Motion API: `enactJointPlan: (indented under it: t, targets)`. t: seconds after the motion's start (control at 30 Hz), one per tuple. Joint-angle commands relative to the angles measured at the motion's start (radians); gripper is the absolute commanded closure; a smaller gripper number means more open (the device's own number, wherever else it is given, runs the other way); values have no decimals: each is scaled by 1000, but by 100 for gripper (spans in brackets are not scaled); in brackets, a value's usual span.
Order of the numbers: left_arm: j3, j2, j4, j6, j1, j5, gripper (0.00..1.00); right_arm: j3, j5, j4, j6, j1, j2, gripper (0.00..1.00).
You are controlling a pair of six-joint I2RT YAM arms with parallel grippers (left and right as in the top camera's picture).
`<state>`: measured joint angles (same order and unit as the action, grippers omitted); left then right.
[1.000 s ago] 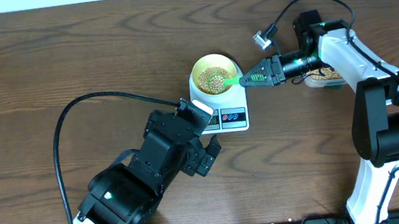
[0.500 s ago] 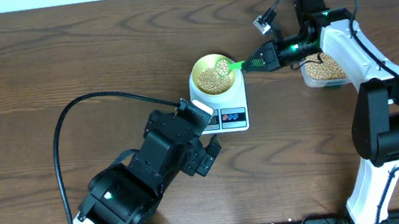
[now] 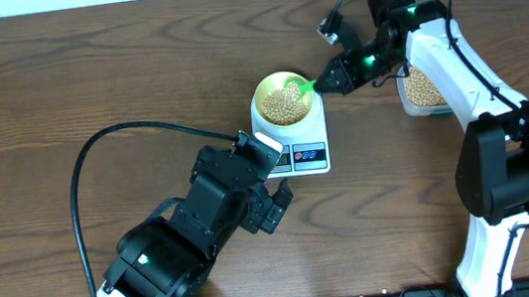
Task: Scoop item into bowl and weigh 50g on scale
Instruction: 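Tip the scoop with the right gripper to pour soybeans into bowl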
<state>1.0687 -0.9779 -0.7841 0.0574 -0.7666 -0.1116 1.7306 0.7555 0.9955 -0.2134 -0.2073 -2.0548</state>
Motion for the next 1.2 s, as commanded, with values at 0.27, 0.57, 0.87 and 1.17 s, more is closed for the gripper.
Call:
enactJointPlan:
  t: [0.27, 0.57, 0.87, 1.17]
  targets:
    - [30, 5, 1, 14, 4, -13, 2, 185, -249, 125, -102, -101, 0, 99]
    - [30, 5, 1, 14, 4, -13, 2, 280, -401, 176, -117, -154, 0, 99]
    - [30, 5, 1, 14, 4, -13, 2, 334, -495, 210, -133, -212, 0, 99]
    - [30, 5, 1, 14, 4, -13, 2, 336, -593, 222, -135, -287, 2, 99]
